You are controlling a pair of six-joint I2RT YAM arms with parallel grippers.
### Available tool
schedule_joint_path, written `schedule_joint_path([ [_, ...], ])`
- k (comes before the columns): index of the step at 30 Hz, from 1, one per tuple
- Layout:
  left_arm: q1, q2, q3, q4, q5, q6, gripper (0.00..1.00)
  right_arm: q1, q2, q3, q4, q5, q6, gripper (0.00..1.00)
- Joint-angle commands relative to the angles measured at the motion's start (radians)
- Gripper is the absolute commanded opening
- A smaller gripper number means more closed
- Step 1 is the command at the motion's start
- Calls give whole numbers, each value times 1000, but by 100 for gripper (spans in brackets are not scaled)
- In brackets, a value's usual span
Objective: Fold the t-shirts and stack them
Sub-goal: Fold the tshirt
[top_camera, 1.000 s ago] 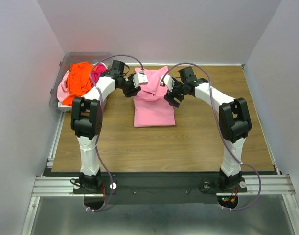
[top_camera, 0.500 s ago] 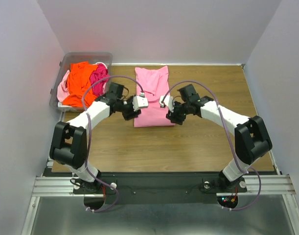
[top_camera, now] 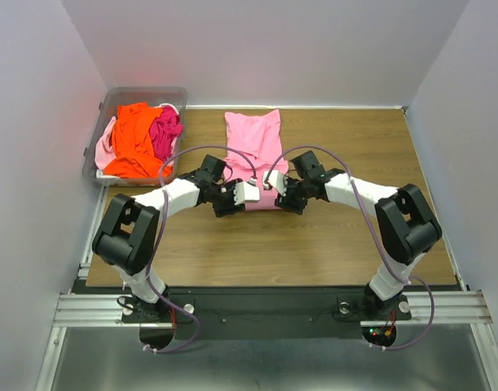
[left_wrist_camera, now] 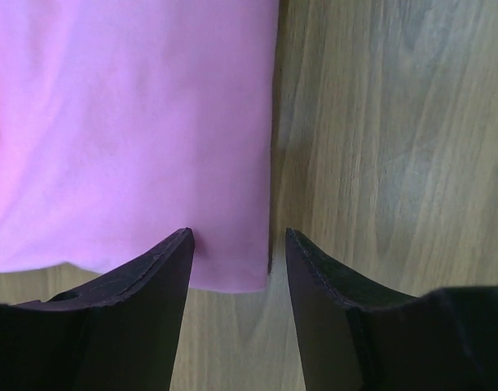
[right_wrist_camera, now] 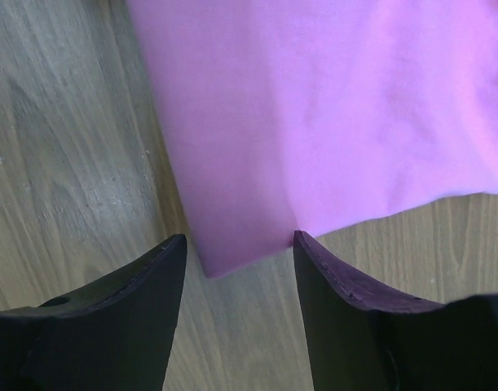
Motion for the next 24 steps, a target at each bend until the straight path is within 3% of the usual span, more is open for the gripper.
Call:
schedule_joint_path([
  [1, -5, 42, -14, 17, -56, 28, 60, 18, 21, -40, 84, 26, -19, 60],
  [4, -7, 62, -22, 34, -87, 20, 57, 23, 32, -57, 114, 45, -18, 54],
  [5, -7, 74, -20, 40, -91, 20, 52, 26, 38, -60, 121, 50, -18, 51],
  [6, -8, 80, -19, 40, -107, 19, 47, 26, 38, -60, 127, 58, -16, 40],
  [8, -7, 83, -10, 34, -119, 8, 28, 27, 37, -55, 127, 61, -4, 30],
  [9, -5, 73, -5, 27, -121, 11, 11, 27, 20, -51, 127, 65, 1, 24],
  [10, -5, 62, 7, 10, -115, 8, 3, 27, 6, -45, 125, 69, 20, 2],
  [17, 36, -55, 167, -162, 20, -21, 0, 26, -130, 37, 58, 90, 91, 1],
  [24, 19, -200, 145, -285, 56, 20, 0, 27, -259, 54, -137, 35, 102, 1],
])
